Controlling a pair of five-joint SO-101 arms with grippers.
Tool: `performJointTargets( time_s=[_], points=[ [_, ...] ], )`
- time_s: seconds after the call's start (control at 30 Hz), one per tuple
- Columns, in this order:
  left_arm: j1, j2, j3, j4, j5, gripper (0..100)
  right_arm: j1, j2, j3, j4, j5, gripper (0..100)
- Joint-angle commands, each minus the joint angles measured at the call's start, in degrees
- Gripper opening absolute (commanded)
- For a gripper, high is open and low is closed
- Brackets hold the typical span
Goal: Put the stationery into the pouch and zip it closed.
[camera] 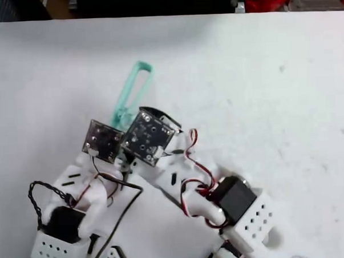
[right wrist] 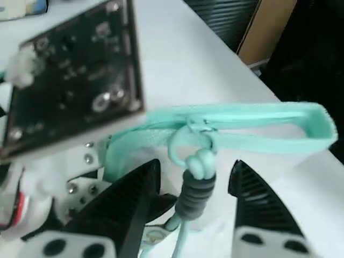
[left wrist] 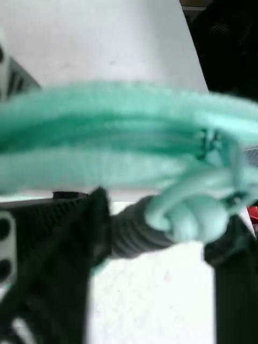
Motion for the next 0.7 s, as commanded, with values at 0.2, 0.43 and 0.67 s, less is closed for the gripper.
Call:
performJointTargets(
  time_s=[0.2,0.43,0.67],
  points=[
    [0.84,-0.13,-0.97,-0.35,-0.62,11,1.80,1.63,-0.35,-6.55,0.44,20.1],
    [0.84,-0.13,-0.97,-0.35,-0.70,11,1.63,8.31,-0.79,-8.57,0.35,12.5],
    [0.75,-0.13,-0.97,-0.44,-0.70,11,1.98,2.59,-0.44,-8.22,0.70,2.0]
  ],
)
